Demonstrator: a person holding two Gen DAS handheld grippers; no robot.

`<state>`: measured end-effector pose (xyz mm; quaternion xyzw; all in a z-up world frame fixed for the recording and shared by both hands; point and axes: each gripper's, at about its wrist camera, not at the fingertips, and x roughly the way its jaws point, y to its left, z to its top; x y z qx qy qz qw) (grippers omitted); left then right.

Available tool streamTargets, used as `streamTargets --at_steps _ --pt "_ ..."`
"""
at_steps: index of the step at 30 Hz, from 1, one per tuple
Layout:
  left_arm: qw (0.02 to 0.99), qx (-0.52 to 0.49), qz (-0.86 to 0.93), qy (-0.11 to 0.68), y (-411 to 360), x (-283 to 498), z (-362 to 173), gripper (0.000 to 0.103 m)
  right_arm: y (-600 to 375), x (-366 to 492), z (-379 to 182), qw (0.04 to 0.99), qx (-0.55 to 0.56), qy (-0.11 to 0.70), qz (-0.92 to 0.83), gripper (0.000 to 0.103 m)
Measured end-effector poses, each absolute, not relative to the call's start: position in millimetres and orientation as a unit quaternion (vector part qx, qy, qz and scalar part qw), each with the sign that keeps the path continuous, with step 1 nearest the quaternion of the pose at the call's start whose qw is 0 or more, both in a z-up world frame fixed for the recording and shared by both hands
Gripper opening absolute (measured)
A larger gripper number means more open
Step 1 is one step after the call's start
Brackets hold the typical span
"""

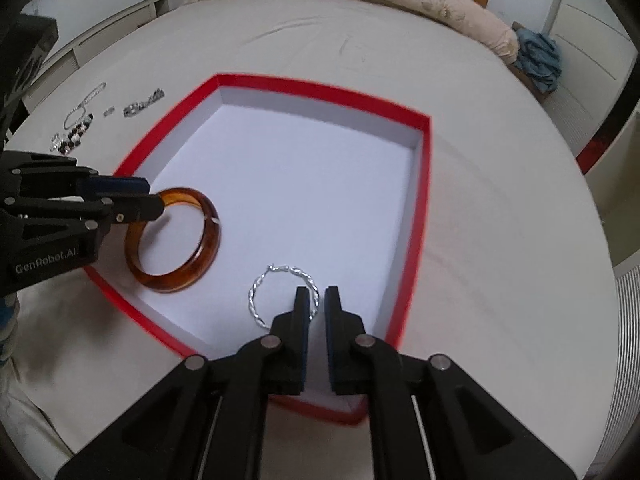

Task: Organize jewelry
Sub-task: 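Carry both pieces into the red box and open both tools, then withdraw both tools from the red box toward the remaining jewelry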

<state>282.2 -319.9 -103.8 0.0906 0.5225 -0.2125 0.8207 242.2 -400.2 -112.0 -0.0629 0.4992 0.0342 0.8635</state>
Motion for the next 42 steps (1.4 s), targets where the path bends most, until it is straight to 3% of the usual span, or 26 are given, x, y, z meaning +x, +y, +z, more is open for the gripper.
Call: streamTargets --at_steps 2,10,11,13,14,29,42 --pt "0.826 0.085 -0.212 0.516 -313 274 -91 0.041 -402 233 -100 0.871 -0.052 0.488 0.027 0.008" --pt "0.851 0.065 -0.207 0.478 -260 220 -14 0.042 -399 170 -38 0.896 -0.006 0.444 0.002 0.01" --pt "0.855 0.065 -0.202 0.473 -259 214 -6 0.043 -394 157 -28 0.9 -0.001 0.436 0.003 0.012" --pt "0.86 0.065 -0.19 0.469 -235 195 9 0.048 -384 139 -15 0.907 0.009 0.421 0.006 0.03" --pt "0.865 0.065 -0.18 0.464 -220 183 18 0.054 -378 127 -7 0.911 0.016 0.411 0.01 0.03" --pt "0.923 0.011 -0.04 0.382 -18 42 90 0.067 -281 1 52 0.94 0.069 0.332 0.043 0.03" --pt "0.946 0.009 -0.009 0.323 4 -19 116 0.07 -218 -37 87 0.95 0.042 0.3 0.079 0.03"
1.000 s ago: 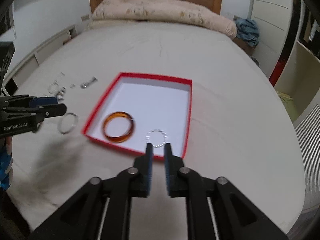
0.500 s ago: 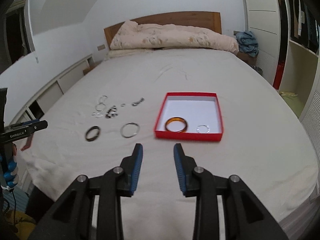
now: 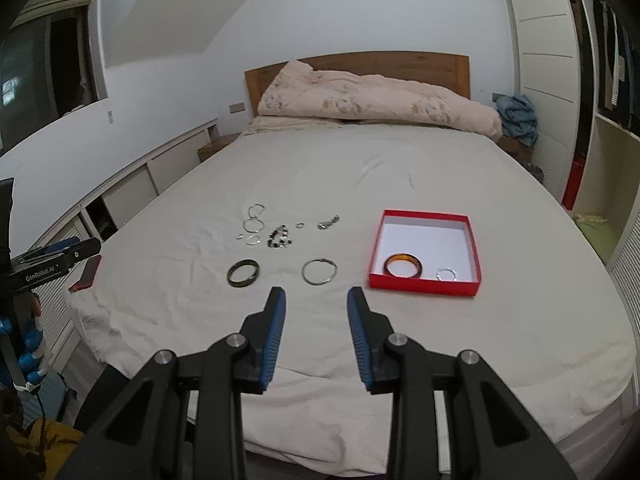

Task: Organize jewelry
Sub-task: 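Withdraw both tools from the red box toward the remaining jewelry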

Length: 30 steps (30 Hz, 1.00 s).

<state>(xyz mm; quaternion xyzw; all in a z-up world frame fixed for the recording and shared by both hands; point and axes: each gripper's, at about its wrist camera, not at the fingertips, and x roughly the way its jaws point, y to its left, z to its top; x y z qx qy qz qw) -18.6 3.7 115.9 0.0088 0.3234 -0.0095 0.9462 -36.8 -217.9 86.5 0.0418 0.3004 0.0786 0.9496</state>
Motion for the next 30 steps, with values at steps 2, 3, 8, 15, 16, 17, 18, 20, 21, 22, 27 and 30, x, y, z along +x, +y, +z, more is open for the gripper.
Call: streamTargets --at_steps 2,3,8,15,16,17,18,20,21,22,27,30 --pt "0.948 0.016 -0.006 0.317 1 -22 117 0.071 -213 -38 88 0.95 0.039 0.298 0.083 0.03" --pt "0.949 0.019 -0.003 0.314 -1 -23 118 0.071 -212 -38 89 0.95 0.038 0.297 0.085 0.03" --pt "0.952 0.031 0.001 0.306 -7 -23 118 0.071 -206 -36 89 0.95 0.036 0.296 0.092 0.03" --pt "0.949 0.03 0.004 0.315 -6 -8 110 0.071 -204 -21 77 0.945 0.039 0.31 0.095 0.03" --pt "0.947 0.03 0.004 0.319 -5 -4 107 0.071 -204 -17 74 0.944 0.04 0.314 0.096 0.03" --pt "0.946 0.028 0.005 0.323 -5 0 104 0.071 -203 -14 72 0.943 0.041 0.317 0.096 0.03" --pt "0.945 0.027 0.005 0.327 -4 3 102 0.071 -203 -10 69 0.941 0.043 0.322 0.097 0.031" --pt "0.942 0.026 0.007 0.335 -3 11 96 0.071 -201 -2 64 0.938 0.046 0.33 0.1 0.03" --pt "0.94 0.027 0.008 0.339 -3 15 93 0.071 -200 3 60 0.935 0.046 0.336 0.102 0.031" --pt "0.939 0.027 0.009 0.344 -3 20 89 0.071 -199 6 58 0.934 0.046 0.339 0.103 0.03" --pt "0.931 0.03 0.012 0.362 -5 40 74 0.071 -193 28 41 0.925 0.045 0.361 0.112 0.03" --pt "0.927 0.031 0.012 0.374 -5 52 66 0.071 -191 41 31 0.919 0.048 0.375 0.117 0.031"
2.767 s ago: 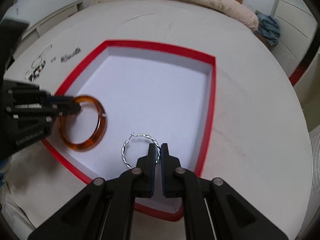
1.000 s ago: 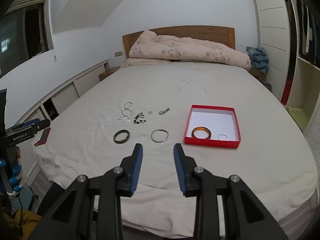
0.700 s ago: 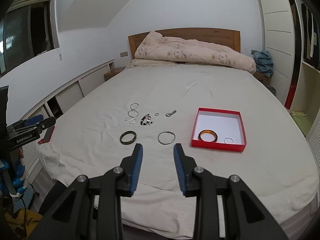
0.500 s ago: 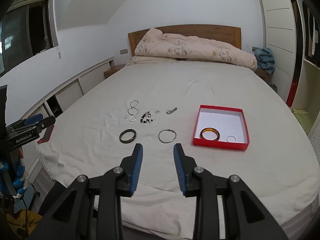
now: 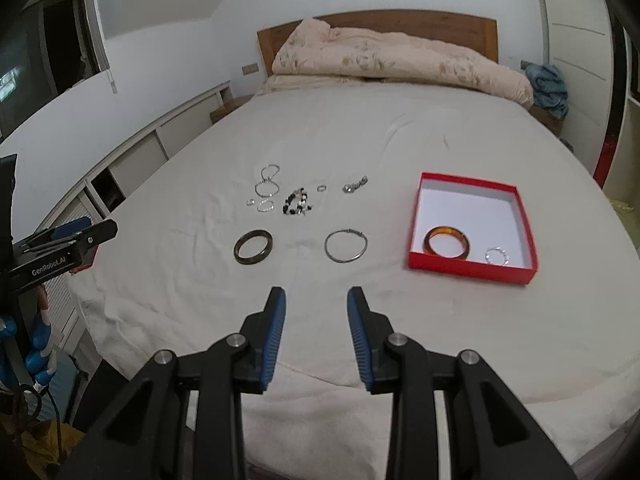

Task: Organize jewelry
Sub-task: 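Withdraw both tools from the red box toward the remaining jewelry, then grasp the dark brown bangle with the left tool while the right tool grasps the silver hoop bracelet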

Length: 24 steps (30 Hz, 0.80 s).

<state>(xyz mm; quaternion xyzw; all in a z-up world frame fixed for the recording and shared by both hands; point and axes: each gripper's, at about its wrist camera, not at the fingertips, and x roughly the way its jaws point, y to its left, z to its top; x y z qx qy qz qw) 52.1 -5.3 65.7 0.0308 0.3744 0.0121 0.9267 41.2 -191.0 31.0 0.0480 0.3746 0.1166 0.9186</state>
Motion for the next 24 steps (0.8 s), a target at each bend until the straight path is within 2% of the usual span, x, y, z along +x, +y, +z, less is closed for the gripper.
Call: streamTargets --at_steps 24 --pt "0.884 0.026 0.019 0.467 -4 154 -14 0.071 -182 151 -40 0.885 0.051 0.441 0.14 0.03"
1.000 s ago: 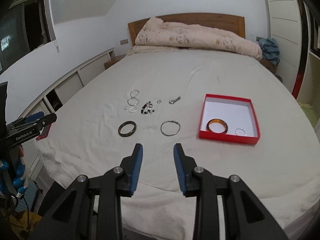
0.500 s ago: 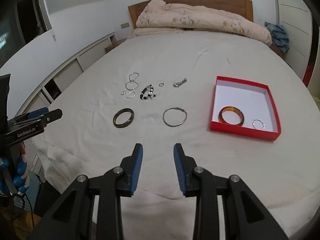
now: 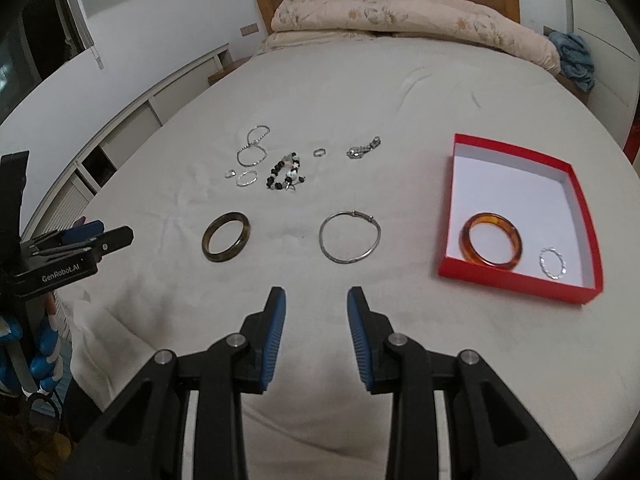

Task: Organize jewelry
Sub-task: 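Grasp the dark brown bangle with the left tool while the right tool grasps the silver hoop bracelet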

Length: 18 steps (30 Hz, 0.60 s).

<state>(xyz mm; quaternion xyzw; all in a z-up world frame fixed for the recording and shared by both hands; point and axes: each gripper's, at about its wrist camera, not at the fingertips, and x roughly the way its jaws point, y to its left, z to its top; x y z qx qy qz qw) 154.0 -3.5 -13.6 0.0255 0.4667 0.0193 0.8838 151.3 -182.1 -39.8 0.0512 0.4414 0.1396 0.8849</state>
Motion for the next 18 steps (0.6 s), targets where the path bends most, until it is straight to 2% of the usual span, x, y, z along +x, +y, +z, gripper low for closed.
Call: streamTargets --at_steps 9,18 --pt "0.866 -0.002 0.01 0.499 17 194 -54 0.07 -166 207 -73 0.87 0.033 0.466 0.16 0.031" --pt "0.846 -0.026 -0.023 0.533 18 232 -90 0.057 -145 259 -113 0.848 0.014 0.5 0.172 0.03"
